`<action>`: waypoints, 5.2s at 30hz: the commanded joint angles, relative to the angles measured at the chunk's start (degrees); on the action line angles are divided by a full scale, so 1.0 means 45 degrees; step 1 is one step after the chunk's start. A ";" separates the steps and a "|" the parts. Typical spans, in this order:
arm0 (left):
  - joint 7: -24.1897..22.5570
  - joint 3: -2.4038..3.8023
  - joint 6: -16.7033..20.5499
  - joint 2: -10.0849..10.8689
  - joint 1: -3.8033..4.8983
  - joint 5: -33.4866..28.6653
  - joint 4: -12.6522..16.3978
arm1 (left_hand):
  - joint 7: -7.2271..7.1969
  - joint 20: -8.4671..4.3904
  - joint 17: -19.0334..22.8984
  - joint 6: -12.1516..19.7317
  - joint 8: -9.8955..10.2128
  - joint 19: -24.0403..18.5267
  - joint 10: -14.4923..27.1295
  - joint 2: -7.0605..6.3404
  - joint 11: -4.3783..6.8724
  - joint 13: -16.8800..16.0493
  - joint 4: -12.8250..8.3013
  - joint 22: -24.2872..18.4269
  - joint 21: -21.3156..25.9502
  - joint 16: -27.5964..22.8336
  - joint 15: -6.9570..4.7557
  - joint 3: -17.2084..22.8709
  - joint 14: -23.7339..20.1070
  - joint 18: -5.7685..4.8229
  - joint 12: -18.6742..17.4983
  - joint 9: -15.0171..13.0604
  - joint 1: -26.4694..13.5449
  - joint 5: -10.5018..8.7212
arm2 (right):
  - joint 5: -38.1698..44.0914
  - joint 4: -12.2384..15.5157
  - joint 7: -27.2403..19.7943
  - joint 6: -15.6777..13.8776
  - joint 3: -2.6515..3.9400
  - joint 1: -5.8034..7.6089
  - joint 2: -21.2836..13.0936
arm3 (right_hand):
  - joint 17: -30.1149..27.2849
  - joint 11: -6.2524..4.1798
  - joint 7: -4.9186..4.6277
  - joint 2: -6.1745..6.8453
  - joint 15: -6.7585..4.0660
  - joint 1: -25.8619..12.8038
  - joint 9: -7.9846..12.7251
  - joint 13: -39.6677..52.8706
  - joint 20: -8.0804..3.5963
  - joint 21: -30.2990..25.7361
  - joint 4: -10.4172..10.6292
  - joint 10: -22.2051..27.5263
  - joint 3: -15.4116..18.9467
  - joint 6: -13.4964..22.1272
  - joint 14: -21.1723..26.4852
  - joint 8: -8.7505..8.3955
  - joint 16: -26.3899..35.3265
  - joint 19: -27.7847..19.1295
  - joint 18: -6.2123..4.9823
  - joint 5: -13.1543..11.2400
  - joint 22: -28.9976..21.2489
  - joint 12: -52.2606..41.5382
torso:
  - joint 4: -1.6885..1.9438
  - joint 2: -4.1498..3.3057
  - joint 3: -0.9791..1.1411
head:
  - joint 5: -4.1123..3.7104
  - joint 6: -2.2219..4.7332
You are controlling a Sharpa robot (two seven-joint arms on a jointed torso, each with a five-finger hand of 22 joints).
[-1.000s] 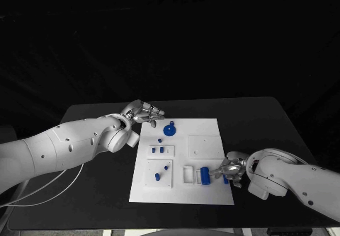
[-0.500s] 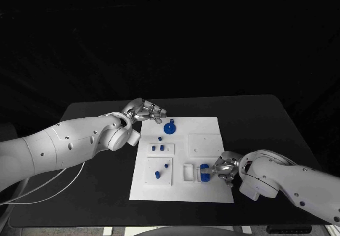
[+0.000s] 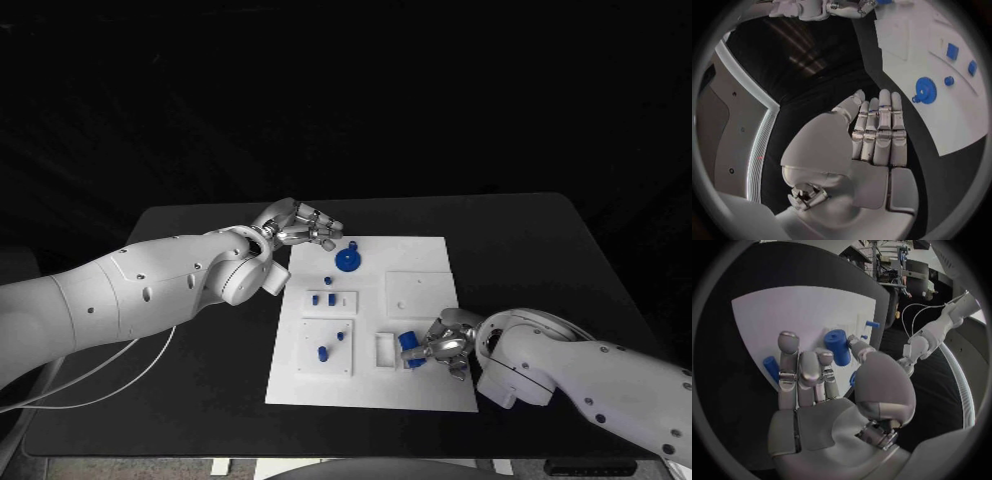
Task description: Assemble the parts on the task board
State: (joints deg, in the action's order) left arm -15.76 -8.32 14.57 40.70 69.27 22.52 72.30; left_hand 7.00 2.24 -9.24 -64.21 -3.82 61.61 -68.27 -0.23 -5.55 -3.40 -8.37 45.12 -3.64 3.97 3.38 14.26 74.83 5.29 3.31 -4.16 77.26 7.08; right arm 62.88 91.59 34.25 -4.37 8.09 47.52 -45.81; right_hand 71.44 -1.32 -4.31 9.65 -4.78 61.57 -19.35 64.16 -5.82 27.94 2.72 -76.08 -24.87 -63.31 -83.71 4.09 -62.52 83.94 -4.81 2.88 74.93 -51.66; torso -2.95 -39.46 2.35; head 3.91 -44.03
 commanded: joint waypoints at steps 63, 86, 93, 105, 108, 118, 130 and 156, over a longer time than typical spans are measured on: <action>-0.0103 0.0004 -0.0486 0.0084 0.0003 -0.0109 0.0173 | -0.0016 -0.0021 -0.0127 0.0050 0.0025 0.0261 0.0090 0.0099 -0.0027 -0.0001 0.0018 -0.0711 -0.0091 -0.0035 -0.0015 -0.0217 0.0094 -0.0218 0.0052 -0.0009 -0.0123 0.0046 | 0.0049 0.0419 0.0073 -0.1267 -0.0187 -0.0166 0.0586 | 0.0082 -0.0287 0.0503 -0.0052 -0.0115 -0.0444 0.2317 -0.0442 -0.0171 0.0332 0.0701 -0.0167 0.0619 -0.1755 -0.0169 -0.0097 -0.0032 0.0612 0.0361 0.0244 0.0408 0.0328 | -0.0012 -0.0003 0.0012 | 0.0275 -0.0029; -0.0059 0.0001 -0.0552 0.0097 0.0003 -0.0109 0.0187 | -0.0012 -0.0016 -0.0143 0.0071 0.0025 0.0289 0.0101 0.0085 -0.0031 -0.0001 0.0055 -0.0866 -0.0098 -0.0033 -0.0010 -0.0223 0.0087 -0.0220 0.0052 -0.0009 -0.0132 0.0034 | 0.0208 0.0391 0.0067 -0.0829 -0.0227 -0.0166 0.0612 | -0.0098 -0.0198 0.0398 0.0384 -0.0099 0.0045 0.2196 -0.0771 -0.0150 -0.0249 0.2866 0.0142 0.3558 -0.1405 -0.0074 -0.0091 0.0352 0.0573 0.0275 0.0124 0.0285 0.0719 | -0.0011 -0.0010 0.0020 | 0.0333 -0.0044; -0.0055 0.0001 -0.0555 0.0097 0.0003 -0.0109 0.0184 | -0.0012 -0.0016 -0.0143 0.0071 0.0025 0.0289 0.0101 0.0085 -0.0031 -0.0001 0.0055 -0.0866 -0.0098 -0.0033 -0.0010 -0.0223 0.0087 -0.0220 0.0052 -0.0009 -0.0132 0.0034 | 0.0178 0.0400 -0.0023 -0.0934 -0.0230 -0.0166 0.0584 | -0.0101 -0.0200 0.0400 0.0286 -0.0104 0.0042 0.2170 -0.0778 -0.0152 -0.0254 0.3016 0.0139 0.4095 -0.1391 -0.0072 -0.0089 0.0377 0.0586 0.0270 0.0206 0.0299 0.0699 | -0.0010 -0.0005 0.0017 | 0.0332 -0.0037; -0.0022 0.0000 -0.0572 0.0106 0.0003 -0.0109 0.0168 | -0.0005 -0.0013 -0.0148 0.0097 0.0027 0.0306 0.0116 0.0078 -0.0036 0.0000 0.0079 -0.1000 -0.0104 -0.0034 -0.0007 -0.0220 0.0076 -0.0222 0.0052 -0.0008 -0.0124 0.0042 | -0.0094 0.0519 -0.0807 -0.0861 -0.0231 -0.0168 0.0523 | -0.0067 -0.0229 0.0426 -0.0240 -0.0131 0.0754 0.2186 -0.0716 -0.0178 -0.0227 0.1438 0.0085 0.4137 -0.1581 -0.0091 -0.0093 0.0374 0.0589 0.0287 0.1055 0.0312 0.0592 | -0.0015 -0.0010 0.0018 | 0.0335 -0.0002; -0.0012 0.0000 -0.0581 0.0108 0.0003 -0.0109 0.0166 | -0.0003 -0.0016 -0.0153 0.0101 0.0028 0.0319 0.0122 0.0092 -0.0039 -0.0001 0.0094 -0.1036 -0.0111 -0.0033 -0.0008 -0.0216 0.0084 -0.0221 0.0052 -0.0008 -0.0125 0.0044 | -0.0102 0.0538 -0.0936 -0.0845 -0.0232 -0.0168 0.0527 | -0.0053 -0.0227 0.0424 -0.0267 -0.0130 0.0898 0.2203 -0.0695 -0.0180 -0.0220 0.1122 0.0072 0.4209 -0.1622 -0.0091 -0.0095 0.0365 0.0589 0.0293 0.1114 0.0322 0.0564 | -0.0015 -0.0010 0.0018 | 0.0335 -0.0002; 0.0002 0.0000 -0.0603 0.0115 0.0003 -0.0109 0.0161 | -0.0003 -0.0016 -0.0153 0.0101 0.0028 0.0319 0.0122 0.0092 -0.0039 -0.0001 0.0094 -0.1036 -0.0111 -0.0033 -0.0008 -0.0216 0.0084 -0.0221 0.0052 -0.0008 -0.0125 0.0044 | -0.0075 0.0519 -0.1012 -0.0867 -0.0232 -0.0169 0.0529 | -0.0039 -0.0237 0.0431 -0.0258 -0.0139 0.0958 0.2239 -0.0680 -0.0188 -0.0204 0.0852 0.0067 0.4374 -0.1636 -0.0097 -0.0096 0.0360 0.0592 0.0296 0.1798 0.0337 0.0557 | -0.0008 -0.0011 0.0011 | 0.0317 -0.0027; 0.0031 0.0000 -0.0633 0.0121 0.0003 -0.0109 0.0143 | -0.0002 -0.0012 -0.0158 0.0119 0.0026 0.0335 0.0133 0.0102 -0.0042 -0.0001 0.0141 -0.1101 -0.0110 -0.0035 -0.0005 -0.0223 0.0083 -0.0226 0.0052 -0.0010 -0.0162 0.0042 | -0.0092 0.0461 -0.0968 -0.1119 -0.0233 -0.0169 0.0502 | -0.0067 -0.0228 0.0434 -0.1605 -0.0137 0.0359 0.2167 -0.0723 -0.0184 -0.0259 0.0816 0.0105 0.7708 -0.1495 -0.0105 -0.0094 0.0413 0.0598 0.0278 0.3523 0.0288 0.0614 | -0.0011 -0.0014 0.0016 | 0.0305 0.0004; 0.0061 -0.0005 -0.0680 0.0154 0.0003 -0.0109 0.0133 | -0.0007 -0.0014 -0.0172 0.0126 0.0024 0.0375 0.0144 0.0100 -0.0042 -0.0001 0.0199 -0.1277 -0.0112 -0.0034 -0.0007 -0.0197 0.0086 -0.0227 0.0053 -0.0014 -0.0151 0.0054 | -0.0154 0.0772 -0.1557 -0.0420 -0.0232 -0.0171 0.0203 | -0.0016 -0.0226 0.0418 -0.1025 -0.0147 0.1409 0.2234 -0.0667 -0.0192 -0.0279 -0.0004 0.0121 0.7192 -0.1580 -0.0071 -0.0096 0.0400 0.0583 0.0279 0.3336 0.0320 0.0555 | -0.0006 -0.0012 0.0014 | 0.0253 0.0002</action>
State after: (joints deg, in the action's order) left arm -15.25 -8.37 12.33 41.42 69.27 22.39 72.81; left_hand 6.85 2.25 -9.97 -64.06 -3.82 62.86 -68.08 0.23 -5.74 -3.40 -7.89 39.42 -3.86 3.98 3.38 13.32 74.83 5.29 3.31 -4.17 76.80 7.03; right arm 61.88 94.95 28.11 -7.94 7.07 46.81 -44.93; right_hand 71.33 -2.24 -2.28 5.10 -5.10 67.32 -9.37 61.11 -6.22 26.82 3.01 -75.76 7.49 -70.23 -84.05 3.77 -60.96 83.93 -3.92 17.76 74.91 -49.00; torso -3.00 -39.51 2.42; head 5.05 -44.01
